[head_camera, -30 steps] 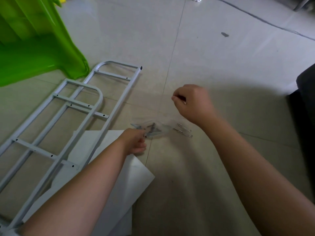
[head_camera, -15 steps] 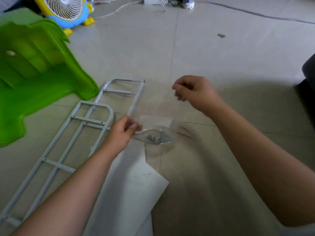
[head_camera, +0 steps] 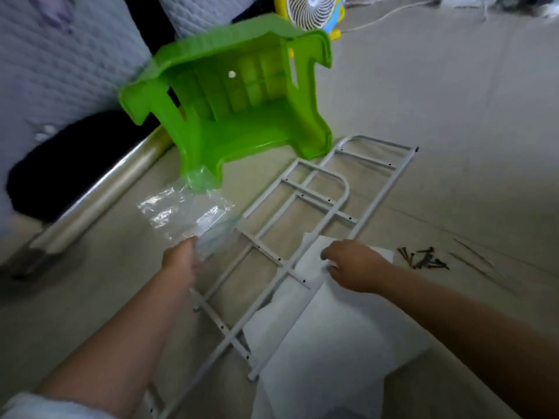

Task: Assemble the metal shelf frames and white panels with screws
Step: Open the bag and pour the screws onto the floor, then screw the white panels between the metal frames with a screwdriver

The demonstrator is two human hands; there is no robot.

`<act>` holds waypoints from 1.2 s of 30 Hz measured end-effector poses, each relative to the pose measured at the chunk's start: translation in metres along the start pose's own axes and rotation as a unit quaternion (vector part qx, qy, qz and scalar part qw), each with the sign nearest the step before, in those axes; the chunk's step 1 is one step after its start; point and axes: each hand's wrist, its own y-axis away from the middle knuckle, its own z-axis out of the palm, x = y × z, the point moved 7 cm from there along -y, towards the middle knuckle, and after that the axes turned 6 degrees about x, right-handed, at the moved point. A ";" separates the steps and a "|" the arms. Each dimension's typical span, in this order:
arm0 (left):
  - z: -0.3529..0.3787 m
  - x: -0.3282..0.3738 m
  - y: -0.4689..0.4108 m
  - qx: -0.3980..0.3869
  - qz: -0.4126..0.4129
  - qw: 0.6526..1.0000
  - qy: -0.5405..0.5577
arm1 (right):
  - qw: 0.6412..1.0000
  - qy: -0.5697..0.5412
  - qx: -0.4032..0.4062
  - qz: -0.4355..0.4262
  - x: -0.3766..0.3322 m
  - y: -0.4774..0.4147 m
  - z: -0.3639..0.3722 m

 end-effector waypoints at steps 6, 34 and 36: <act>-0.033 -0.017 -0.057 0.042 -0.067 0.993 0.087 | 0.991 0.117 0.011 -0.068 -0.082 -0.046 0.027; 0.038 -0.022 0.000 -0.060 0.444 0.784 -0.429 | 0.954 0.184 0.024 -0.235 -0.090 -0.058 0.066; 0.052 -0.023 0.013 -0.085 0.456 0.773 -0.434 | 0.948 0.153 0.086 -0.265 -0.081 -0.050 0.056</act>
